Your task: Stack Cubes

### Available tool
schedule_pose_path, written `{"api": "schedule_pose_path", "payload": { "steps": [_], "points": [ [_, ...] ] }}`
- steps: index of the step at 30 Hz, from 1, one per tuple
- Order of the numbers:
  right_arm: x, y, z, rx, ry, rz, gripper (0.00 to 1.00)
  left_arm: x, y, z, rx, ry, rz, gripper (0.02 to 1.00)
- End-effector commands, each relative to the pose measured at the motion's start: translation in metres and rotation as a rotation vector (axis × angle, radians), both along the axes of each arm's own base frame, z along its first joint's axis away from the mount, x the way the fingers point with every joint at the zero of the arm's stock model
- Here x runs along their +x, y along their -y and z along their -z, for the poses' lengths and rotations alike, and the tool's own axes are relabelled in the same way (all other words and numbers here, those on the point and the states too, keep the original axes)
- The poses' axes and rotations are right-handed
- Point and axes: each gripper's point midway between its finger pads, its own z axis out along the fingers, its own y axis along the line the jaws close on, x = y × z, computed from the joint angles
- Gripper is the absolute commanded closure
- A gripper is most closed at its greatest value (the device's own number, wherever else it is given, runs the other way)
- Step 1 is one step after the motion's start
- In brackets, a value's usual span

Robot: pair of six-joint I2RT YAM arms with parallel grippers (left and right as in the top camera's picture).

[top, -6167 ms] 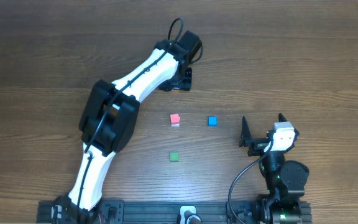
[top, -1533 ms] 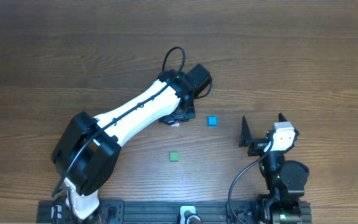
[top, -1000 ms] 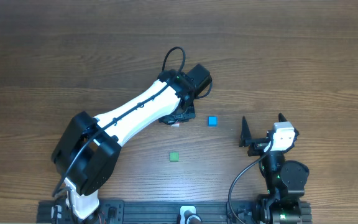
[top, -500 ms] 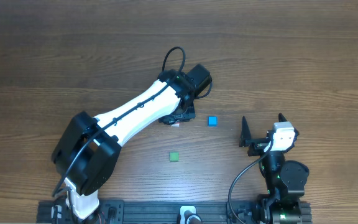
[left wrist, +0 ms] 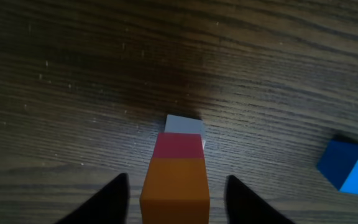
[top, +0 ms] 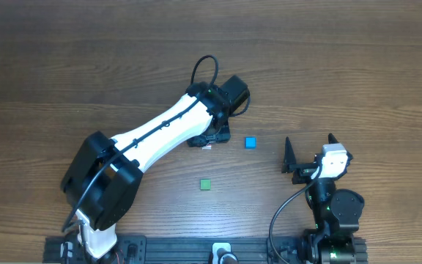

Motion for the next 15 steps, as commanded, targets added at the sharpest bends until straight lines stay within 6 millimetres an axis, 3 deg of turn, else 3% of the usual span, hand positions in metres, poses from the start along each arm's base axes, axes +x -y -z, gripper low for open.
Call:
{"api": "schedule_pose_path", "payload": {
  "steps": [1, 8, 15],
  "points": [
    [0.000, -0.001, 0.001, -0.001, 0.005, 0.000, 0.009, -0.001, -0.004, 0.009, 0.018, -0.019, -0.013, 0.375],
    [0.000, -0.001, 0.001, -0.001, 0.005, 0.000, 0.007, -0.002, -0.001, 0.002, 0.000, -0.005, -0.007, 0.097],
    [0.000, -0.001, 0.001, -0.001, 0.005, 0.000, 0.009, -0.010, 0.009, -0.029, -0.062, 0.041, 0.017, 0.025]
  ]
}}
